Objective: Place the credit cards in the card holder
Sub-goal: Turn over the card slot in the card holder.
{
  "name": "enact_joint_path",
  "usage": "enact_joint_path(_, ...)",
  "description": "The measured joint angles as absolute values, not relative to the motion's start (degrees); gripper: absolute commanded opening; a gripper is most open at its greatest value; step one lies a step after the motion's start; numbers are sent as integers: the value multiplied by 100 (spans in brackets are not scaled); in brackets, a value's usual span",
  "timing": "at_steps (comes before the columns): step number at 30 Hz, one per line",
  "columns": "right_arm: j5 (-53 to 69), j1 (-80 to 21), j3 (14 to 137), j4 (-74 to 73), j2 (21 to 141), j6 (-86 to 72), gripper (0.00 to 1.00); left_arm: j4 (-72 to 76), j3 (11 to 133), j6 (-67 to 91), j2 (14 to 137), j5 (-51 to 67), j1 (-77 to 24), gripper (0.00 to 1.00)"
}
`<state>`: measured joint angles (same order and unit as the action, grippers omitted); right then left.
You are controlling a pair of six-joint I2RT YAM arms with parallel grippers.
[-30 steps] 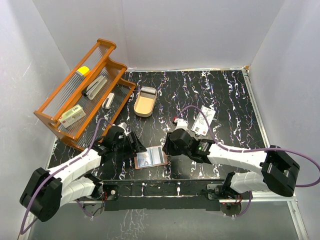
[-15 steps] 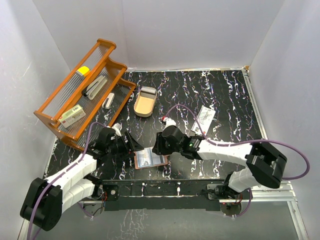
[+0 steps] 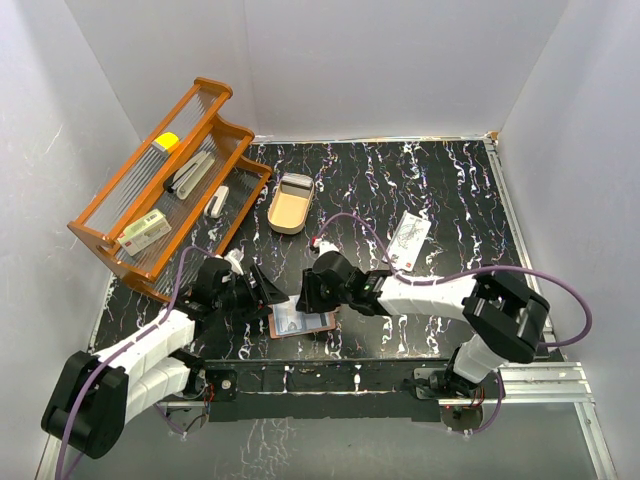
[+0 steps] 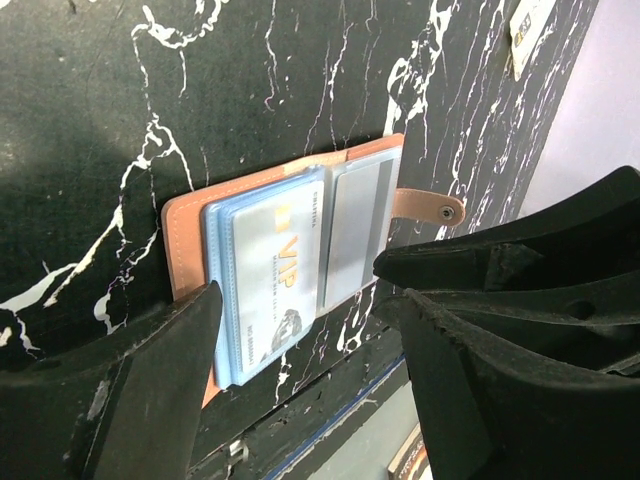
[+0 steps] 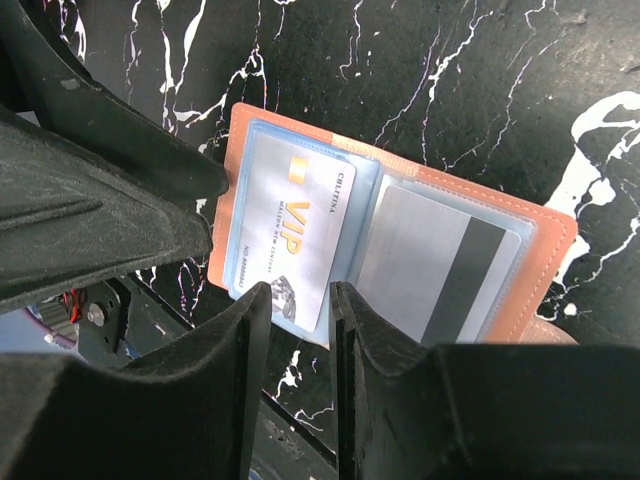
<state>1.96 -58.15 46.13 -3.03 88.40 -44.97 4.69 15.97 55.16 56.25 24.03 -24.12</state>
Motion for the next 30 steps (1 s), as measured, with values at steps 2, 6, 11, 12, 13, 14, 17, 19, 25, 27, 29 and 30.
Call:
enact_joint_path(2,235,-5815,4648,-274,8923,-4491,28,471,1549,5531,5607,2403,-2412,70)
enact_joint_path(6,301,-5817,4694,-266,9076,-4484,27,471,1487,5544,5542,2401,-2412,70)
enact_joint_path(11,303,-5819,4713,-231,9303,-4447,23,473,1487,5546,5540,2403,-2412,70)
enact_joint_path(12,307,-5819,4716,-233,9349,-4438,21,473,1487,5546,5540,2403,-2412,70)
enact_joint_path(13,314,-5819,4718,-235,9393,-4427,20,475,1487,5548,5540,2403,-2412,70)
enact_joint_path(14,320,-5819,4722,-239,9426,-4423,19,478,1485,5551,5540,2403,-2412,70)
enact_joint_path(17,320,-5819,4753,-250,9502,-4416,16,537,1459,5553,5540,2403,-2412,70)
enact_joint_path(19,320,-5819,4759,-252,9522,-4405,14,576,1417,5555,5540,2405,-2412,70)
enact_joint_path(25,320,-5839,4757,-250,9555,-4397,9,701,1382,5583,5572,2473,-2412,70)
enact_joint_path(27,320,-5843,4759,-237,9588,-4399,9,749,1380,5601,5592,2493,-2412,70)
enact_joint_path(29,329,-5846,4759,-231,9601,-4399,8,777,1380,5612,5610,2502,-2412,70)
enact_joint_path(30,331,-5846,4757,-231,9601,-4399,7,790,1380,5616,5623,2510,-2412,70)
